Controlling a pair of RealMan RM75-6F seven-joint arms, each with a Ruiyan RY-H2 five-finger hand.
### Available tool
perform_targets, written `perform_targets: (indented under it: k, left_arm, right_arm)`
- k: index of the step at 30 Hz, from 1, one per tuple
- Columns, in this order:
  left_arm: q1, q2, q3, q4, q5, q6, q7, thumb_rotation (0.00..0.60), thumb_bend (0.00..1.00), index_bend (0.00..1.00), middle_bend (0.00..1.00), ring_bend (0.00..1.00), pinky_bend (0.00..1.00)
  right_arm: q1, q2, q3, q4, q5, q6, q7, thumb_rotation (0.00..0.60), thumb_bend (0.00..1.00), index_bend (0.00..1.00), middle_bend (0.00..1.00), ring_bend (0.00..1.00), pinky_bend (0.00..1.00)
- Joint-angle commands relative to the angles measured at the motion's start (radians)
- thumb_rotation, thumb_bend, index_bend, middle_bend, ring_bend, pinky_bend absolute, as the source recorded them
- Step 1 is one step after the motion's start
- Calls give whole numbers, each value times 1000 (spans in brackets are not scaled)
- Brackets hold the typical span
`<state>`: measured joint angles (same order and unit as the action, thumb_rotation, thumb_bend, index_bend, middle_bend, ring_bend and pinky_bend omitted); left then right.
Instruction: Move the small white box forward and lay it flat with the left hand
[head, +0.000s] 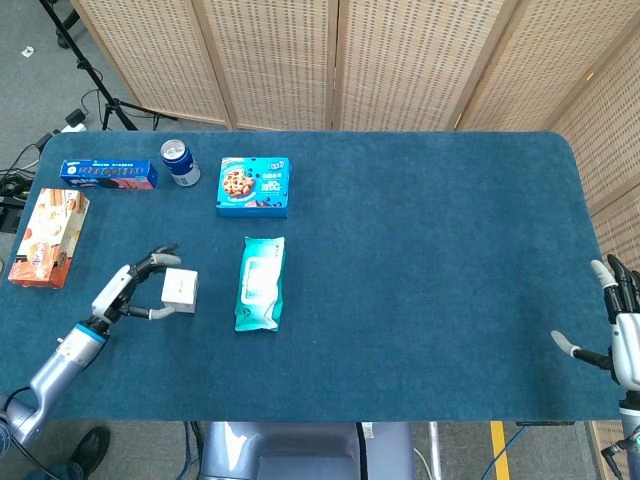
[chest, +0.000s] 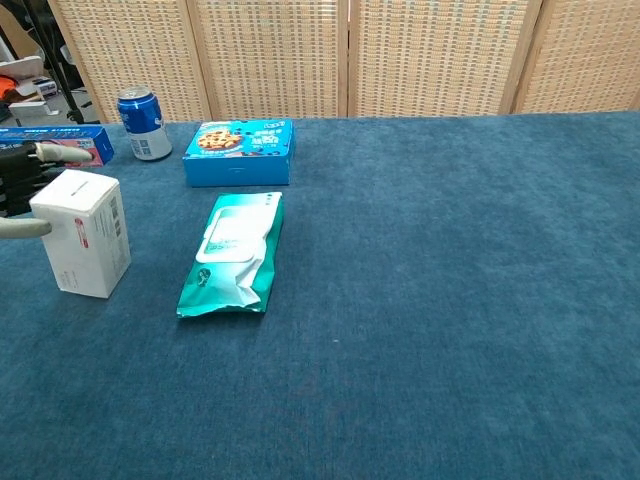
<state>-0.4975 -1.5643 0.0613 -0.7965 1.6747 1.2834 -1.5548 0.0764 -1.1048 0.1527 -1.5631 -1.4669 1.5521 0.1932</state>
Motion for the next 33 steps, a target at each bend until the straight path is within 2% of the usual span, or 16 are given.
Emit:
perform_targets:
  k: [1, 7, 16, 17, 19, 21, 23, 26, 33]
  left_arm:
    - [35, 28, -1, -39, -9, 58, 103, 600, 31, 0, 0, 0, 0]
    - [54, 88, 10, -127, -13, 73, 231, 600, 15, 0, 0, 0, 0]
    - [44, 233, -14, -355, -29, 61, 582, 600, 8, 0, 0, 0, 0]
    - [33, 267, -14, -404, -29, 38, 645, 600, 8, 0, 0, 0, 0]
    - [-12, 383, -11, -549, -31, -56, 873, 600, 8, 0, 0, 0, 0]
    - [-42, 476, -23, -707, -86, -153, 1077, 600, 8, 0, 0, 0, 0]
    - [-63, 528, -45, -814, -157, -216, 1258, 600, 8, 0, 0, 0, 0]
    - [-89, 562, -72, -918, -244, -273, 1451, 600, 8, 0, 0, 0, 0]
    - [-134, 589, -92, -1041, -432, -336, 1823, 600, 8, 0, 0, 0, 0]
  right_arm:
    - [-1, 1, -1, 0, -1, 1, 0, 600, 0, 0, 0, 0, 0]
    - [-2, 3, -3, -3, -7, 5, 4, 600, 0, 0, 0, 0, 0]
    - [-5, 9, -2, -6, -7, 9, 17, 600, 0, 0, 0, 0, 0]
    - [-6, 10, -2, -6, -8, 10, 18, 600, 0, 0, 0, 0, 0]
    - [-7, 12, 0, -7, -6, 12, 24, 600, 0, 0, 0, 0, 0]
    - [-8, 14, 1, -6, -4, 12, 30, 600, 0, 0, 0, 0, 0]
    - [-8, 16, 1, -5, -3, 12, 34, 600, 0, 0, 0, 0, 0]
    - [-9, 16, 1, -6, -5, 13, 35, 600, 0, 0, 0, 0, 0]
    - [-9, 18, 3, -4, 2, 10, 38, 600, 0, 0, 0, 0, 0]
